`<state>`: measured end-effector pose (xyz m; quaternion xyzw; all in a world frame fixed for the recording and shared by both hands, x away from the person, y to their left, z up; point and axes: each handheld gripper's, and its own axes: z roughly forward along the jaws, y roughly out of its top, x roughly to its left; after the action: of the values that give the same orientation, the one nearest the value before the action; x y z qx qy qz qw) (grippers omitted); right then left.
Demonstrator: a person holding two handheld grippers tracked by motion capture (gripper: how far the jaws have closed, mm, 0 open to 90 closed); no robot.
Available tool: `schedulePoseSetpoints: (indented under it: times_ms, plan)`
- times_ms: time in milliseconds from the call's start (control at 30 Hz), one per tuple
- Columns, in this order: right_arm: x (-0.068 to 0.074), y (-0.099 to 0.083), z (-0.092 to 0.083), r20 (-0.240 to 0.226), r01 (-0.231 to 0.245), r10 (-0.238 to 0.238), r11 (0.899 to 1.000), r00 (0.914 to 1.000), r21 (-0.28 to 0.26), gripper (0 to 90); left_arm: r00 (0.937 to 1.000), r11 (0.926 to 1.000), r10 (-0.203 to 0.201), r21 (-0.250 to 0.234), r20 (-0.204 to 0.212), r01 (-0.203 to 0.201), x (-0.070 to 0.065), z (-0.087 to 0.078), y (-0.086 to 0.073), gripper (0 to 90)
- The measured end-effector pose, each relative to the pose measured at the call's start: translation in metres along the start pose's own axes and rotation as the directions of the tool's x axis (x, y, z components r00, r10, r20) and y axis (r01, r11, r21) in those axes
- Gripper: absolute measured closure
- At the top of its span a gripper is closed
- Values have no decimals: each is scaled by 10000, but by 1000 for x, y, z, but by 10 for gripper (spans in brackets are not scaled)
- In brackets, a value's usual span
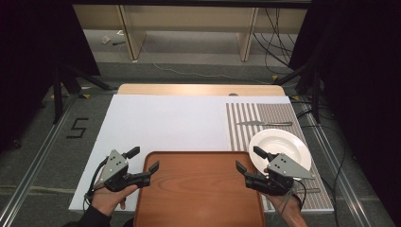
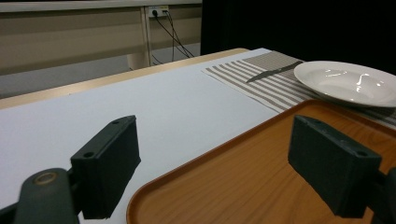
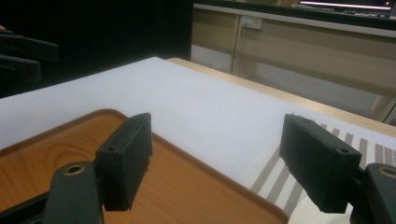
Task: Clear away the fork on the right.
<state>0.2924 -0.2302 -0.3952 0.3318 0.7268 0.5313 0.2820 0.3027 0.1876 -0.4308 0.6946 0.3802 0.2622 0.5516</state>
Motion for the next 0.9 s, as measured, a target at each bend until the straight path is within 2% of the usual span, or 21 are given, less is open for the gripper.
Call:
schedulePoseSetpoints:
  times_ms: [100, 233, 333, 500, 767, 900]
  plan:
    - [-6, -1, -1, 68, 119, -121, 9996, 9999, 243, 263, 10000, 10000, 17, -5, -11, -17, 0, 0, 0, 162]
    - [-12, -2, -3, 2, -102, 102, 9985, 9999, 531, 260, 10000, 10000, 63, -4, -10, -63, 0, 1, 0, 162]
    - [-15, -3, -4, 10, 89, -90, 9964, 10000, 839, 259, 10000, 10000, 28, -16, -19, -28, 0, 2, 1, 162]
    - [-28, -7, -8, 108, 124, -142, 9881, 9998, 1534, 256, 10000, 10000, 36, -19, -25, -36, 1, 1, 0, 162]
    - [-39, -9, -17, 447, 153, -248, 9796, 9987, 2004, 254, 9999, 9999, 152, -12, -34, -152, 0, 0, 0, 162]
    - [-47, -13, -20, 684, 78, -250, 9705, 9973, 2410, 255, 9999, 9999, 137, -16, -49, -137, 0, 0, 0, 162]
